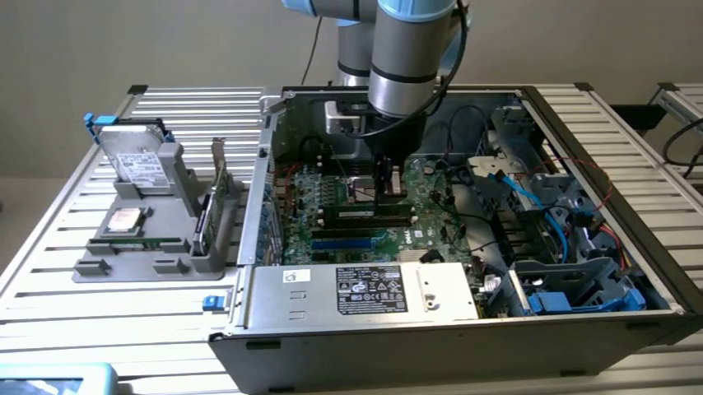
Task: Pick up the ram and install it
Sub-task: 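Insert the ram into the slot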
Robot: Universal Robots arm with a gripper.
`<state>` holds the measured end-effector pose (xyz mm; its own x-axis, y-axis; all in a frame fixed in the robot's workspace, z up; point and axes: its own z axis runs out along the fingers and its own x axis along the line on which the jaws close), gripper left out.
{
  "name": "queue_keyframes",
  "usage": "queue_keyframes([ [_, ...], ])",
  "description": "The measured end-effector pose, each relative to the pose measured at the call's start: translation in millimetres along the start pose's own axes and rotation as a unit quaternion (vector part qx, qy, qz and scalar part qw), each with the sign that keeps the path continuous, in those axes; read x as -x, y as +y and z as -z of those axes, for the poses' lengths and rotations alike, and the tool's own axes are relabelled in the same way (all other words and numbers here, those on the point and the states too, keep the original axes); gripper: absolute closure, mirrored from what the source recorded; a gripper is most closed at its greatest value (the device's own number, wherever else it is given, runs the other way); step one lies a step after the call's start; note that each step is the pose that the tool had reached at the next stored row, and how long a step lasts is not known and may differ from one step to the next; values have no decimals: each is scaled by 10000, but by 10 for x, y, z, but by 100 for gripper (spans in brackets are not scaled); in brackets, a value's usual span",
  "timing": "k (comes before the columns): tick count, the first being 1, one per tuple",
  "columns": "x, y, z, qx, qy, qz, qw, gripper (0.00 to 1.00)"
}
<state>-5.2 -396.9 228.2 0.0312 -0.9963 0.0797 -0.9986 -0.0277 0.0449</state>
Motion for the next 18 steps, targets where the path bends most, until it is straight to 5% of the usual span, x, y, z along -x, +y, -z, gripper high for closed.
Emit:
queue_keyframes([
  [18,0,0,-25,0,1,0,10000,87],
])
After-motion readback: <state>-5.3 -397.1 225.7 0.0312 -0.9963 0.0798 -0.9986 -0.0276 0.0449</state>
